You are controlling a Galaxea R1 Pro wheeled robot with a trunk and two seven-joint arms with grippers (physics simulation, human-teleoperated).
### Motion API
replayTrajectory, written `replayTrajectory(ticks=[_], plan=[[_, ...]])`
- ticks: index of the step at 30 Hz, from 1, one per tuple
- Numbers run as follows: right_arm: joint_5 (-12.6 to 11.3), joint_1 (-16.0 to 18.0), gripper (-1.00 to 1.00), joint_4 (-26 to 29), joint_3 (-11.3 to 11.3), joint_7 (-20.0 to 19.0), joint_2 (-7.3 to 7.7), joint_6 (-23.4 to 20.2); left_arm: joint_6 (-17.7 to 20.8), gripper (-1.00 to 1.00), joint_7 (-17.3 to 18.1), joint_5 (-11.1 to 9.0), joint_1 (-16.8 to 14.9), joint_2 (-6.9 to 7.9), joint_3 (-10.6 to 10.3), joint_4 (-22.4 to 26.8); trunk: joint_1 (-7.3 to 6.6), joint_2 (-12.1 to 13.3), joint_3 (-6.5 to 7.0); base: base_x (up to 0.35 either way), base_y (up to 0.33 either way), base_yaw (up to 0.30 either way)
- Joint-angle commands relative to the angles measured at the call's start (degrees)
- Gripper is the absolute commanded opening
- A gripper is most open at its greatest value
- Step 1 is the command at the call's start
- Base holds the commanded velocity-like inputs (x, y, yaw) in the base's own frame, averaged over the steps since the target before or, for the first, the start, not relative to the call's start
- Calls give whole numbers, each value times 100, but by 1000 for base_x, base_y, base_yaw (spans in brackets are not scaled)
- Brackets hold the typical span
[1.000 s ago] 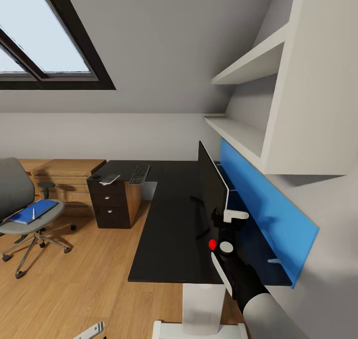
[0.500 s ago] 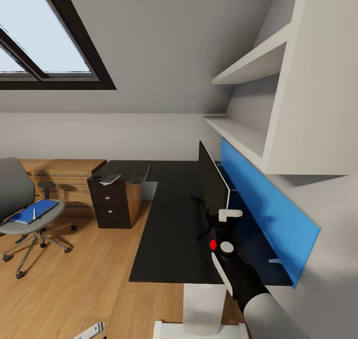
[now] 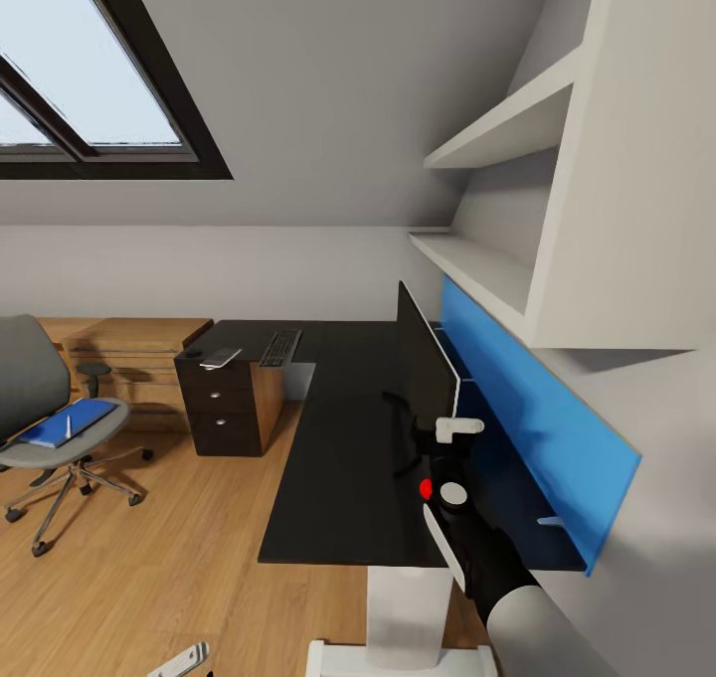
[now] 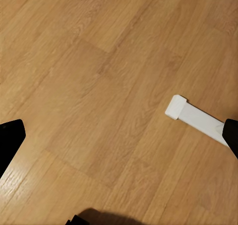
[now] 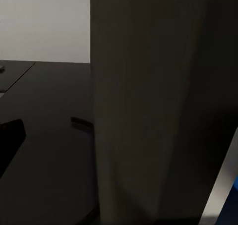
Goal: In the bedroom, organize the workspace by keeping the computer under the desk, ensuring the monitor is on the desk, placing the keyboard on the desk next to the monitor, placing the mouse on the desk next to the keyboard, moving the folder from the swivel chair onto the desk next to the mouse, stacking the notebook on top of the folder with the pen on top of the notebook, and positioning the swivel chair next to the desk.
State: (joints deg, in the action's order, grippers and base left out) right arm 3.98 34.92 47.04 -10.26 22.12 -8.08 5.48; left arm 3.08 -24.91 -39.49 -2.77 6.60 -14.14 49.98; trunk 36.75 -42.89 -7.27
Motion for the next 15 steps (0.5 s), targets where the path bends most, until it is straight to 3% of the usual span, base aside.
replayTrajectory(ticks=[1,15], plan=[[41,6,100,-12,-10,39,0,-3,17,100,-49,-24,-4,8,-27,12,1,-8,-10,0,0,0],[50,-3,100,-35,-13,35,-1,-3,17,100,-48,-33,-3,8,-27,12,1,-8,-10,-19,86,0]])
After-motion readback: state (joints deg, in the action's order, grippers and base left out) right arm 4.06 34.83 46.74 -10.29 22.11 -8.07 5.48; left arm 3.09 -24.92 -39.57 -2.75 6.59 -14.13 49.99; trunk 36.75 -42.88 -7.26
